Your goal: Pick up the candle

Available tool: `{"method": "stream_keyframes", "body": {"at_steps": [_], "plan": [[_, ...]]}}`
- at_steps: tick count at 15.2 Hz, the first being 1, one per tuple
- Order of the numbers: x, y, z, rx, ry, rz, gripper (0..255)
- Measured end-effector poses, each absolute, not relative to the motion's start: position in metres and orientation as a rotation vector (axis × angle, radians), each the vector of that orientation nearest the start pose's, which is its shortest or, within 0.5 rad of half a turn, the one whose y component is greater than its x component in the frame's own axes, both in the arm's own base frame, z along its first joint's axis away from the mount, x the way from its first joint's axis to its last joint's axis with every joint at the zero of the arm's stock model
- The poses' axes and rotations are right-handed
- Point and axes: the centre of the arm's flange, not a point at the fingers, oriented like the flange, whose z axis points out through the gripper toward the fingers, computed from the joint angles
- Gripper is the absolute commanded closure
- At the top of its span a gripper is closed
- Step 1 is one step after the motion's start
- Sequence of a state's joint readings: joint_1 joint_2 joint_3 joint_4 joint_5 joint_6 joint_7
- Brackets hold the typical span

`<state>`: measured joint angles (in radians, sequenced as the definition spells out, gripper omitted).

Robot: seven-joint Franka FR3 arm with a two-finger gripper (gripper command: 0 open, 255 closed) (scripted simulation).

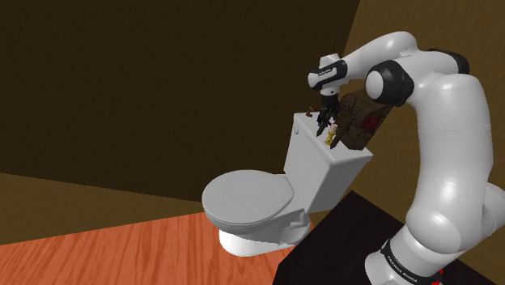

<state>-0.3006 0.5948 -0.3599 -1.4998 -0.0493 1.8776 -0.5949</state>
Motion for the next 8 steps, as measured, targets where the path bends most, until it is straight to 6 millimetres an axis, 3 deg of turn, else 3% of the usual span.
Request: {"method": "stream_keyframes", "body": {"at_steps": [2, 8], "plan": [[0.570, -0.408, 0.319, -3.191, 0.012, 0.510, 0], [0.579, -0.408, 0.310, -3.176, 0.020, 0.529, 0]]}}
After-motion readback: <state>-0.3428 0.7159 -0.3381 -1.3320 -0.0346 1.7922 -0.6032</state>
